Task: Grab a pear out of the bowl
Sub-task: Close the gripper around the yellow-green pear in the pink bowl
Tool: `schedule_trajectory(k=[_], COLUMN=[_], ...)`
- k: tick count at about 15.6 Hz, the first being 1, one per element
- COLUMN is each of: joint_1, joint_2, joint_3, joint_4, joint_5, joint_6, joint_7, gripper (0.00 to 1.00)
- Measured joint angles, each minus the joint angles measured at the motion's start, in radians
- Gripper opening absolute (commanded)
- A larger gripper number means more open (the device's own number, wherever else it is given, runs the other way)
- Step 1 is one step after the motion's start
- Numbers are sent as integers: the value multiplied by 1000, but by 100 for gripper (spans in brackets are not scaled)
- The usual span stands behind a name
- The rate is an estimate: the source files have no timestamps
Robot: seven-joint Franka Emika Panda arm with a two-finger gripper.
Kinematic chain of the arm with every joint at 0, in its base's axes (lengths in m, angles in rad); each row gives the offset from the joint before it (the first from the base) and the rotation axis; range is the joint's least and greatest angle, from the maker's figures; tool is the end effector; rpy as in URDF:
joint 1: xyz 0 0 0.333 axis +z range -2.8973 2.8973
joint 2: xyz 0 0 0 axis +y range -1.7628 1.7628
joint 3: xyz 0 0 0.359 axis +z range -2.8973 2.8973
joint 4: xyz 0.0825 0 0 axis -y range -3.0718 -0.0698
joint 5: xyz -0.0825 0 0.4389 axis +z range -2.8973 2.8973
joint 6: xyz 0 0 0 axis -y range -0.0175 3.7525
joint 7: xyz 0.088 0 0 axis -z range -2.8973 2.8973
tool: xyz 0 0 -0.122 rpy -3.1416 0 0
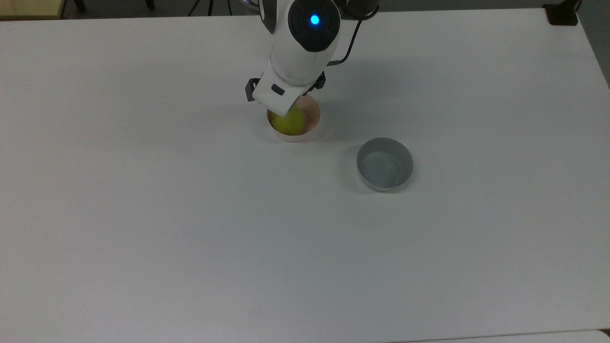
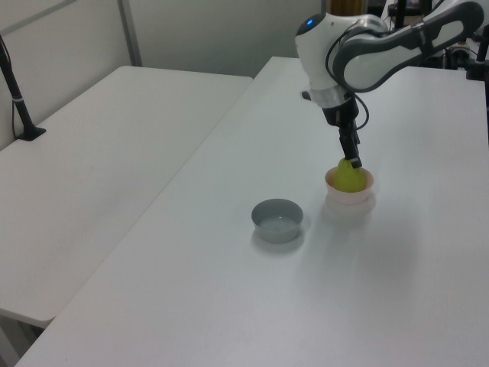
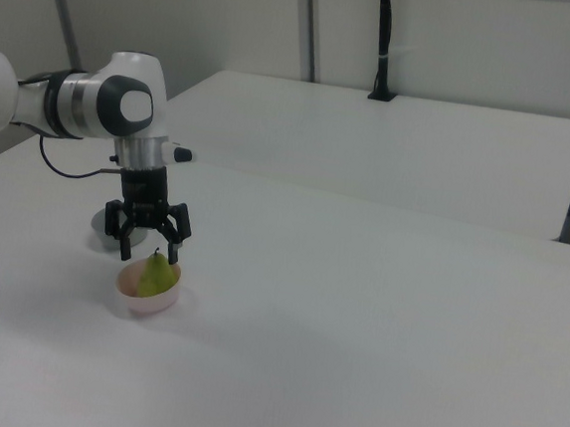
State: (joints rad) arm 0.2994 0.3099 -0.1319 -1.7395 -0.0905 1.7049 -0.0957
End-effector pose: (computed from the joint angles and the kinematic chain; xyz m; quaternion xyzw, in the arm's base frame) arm 0.6488 0.1057 0.3787 0.9731 0.1421 -0.1676 0.0695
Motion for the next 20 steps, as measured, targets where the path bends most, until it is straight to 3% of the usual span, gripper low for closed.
schedule_trajectory(k=[4, 8, 12, 16, 20], joint_1=[16, 23, 24, 25, 25], joint_2=[41, 61, 86, 92, 91], joint_3=[0, 0, 0, 0, 0], joint_4=[-2, -3, -3, -2, -2], joint_5=[-1, -1, -8, -21, -21], joint_6=[47, 68, 79, 97, 97], joint_7=[0, 0, 0, 0, 0], gripper=[86, 84, 70, 46, 41])
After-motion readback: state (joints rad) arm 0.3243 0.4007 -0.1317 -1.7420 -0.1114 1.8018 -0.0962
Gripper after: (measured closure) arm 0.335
